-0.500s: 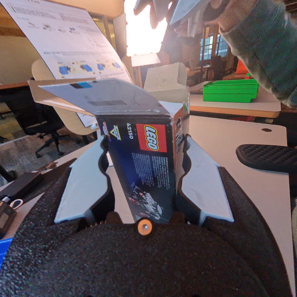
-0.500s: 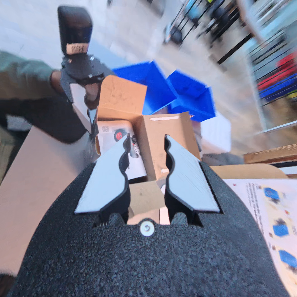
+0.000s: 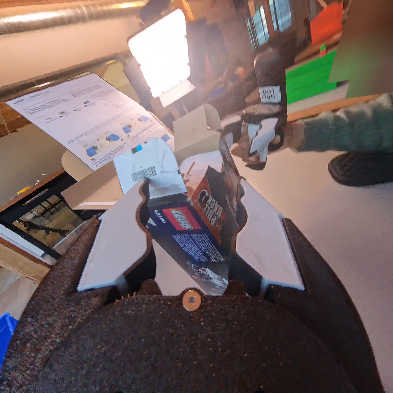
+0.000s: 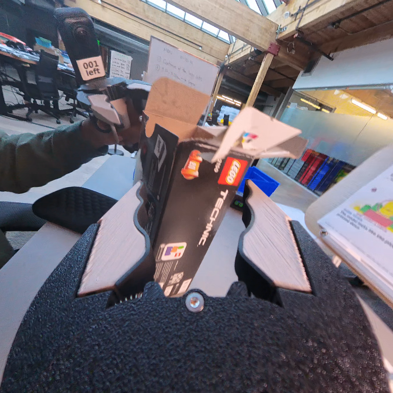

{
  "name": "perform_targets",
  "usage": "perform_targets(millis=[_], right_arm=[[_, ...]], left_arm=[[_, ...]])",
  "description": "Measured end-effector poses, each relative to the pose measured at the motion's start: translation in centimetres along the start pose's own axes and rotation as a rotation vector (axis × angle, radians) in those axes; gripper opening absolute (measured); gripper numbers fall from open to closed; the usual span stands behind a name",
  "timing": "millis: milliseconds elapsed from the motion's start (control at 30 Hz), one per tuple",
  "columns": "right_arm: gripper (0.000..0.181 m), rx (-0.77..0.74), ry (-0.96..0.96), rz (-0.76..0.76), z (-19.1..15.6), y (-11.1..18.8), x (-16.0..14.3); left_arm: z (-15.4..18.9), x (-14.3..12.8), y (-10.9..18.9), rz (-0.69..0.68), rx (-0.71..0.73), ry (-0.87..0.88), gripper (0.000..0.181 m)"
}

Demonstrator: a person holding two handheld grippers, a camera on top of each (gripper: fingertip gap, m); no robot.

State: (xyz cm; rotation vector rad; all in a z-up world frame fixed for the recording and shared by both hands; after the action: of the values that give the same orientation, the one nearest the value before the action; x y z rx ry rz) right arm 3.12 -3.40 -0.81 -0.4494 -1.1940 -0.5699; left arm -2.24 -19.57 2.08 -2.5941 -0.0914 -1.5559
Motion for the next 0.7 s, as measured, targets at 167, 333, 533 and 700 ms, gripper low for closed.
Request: perform_targets(millis=[167,333,533,700], right_arm=[[0.093,0.067,0.188,-0.045,-0.7,-3.7,3.4],[0.073,0.122,0.281,-0.326,-0.5,-5.9,1.3],[0.062,0.172,0.269,-0.433,-1.2,-5.2,1.3],[0.060,0.257,0.144,-0.211,-1.3,-4.4,2.8]], left_arm=[[0.5,-1.8,-1.3,-0.219,-0.031,-0.182,0.067],[0.3,-1.6,-1.3,-0.314,-0.140,-0.072,0.045],[0.7,-1.4,-1.9,-0.340,-0.193,-0.059,0.040],[0.7,-0.9,-1.5,-0.261,-0.249,0.035,0.028]])
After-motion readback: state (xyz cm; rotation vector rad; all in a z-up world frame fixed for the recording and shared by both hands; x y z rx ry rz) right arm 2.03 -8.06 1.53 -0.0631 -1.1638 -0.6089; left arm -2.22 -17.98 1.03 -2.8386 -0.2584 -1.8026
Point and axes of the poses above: each gripper's, where its closed fingertips meet, y back along the fingers, x out of its top, z = x × y across the jaws, the point moved 3 cm from there along y, back along the fingers, and after that the axes turned 10 degrees about x, right-handed, at the moved point
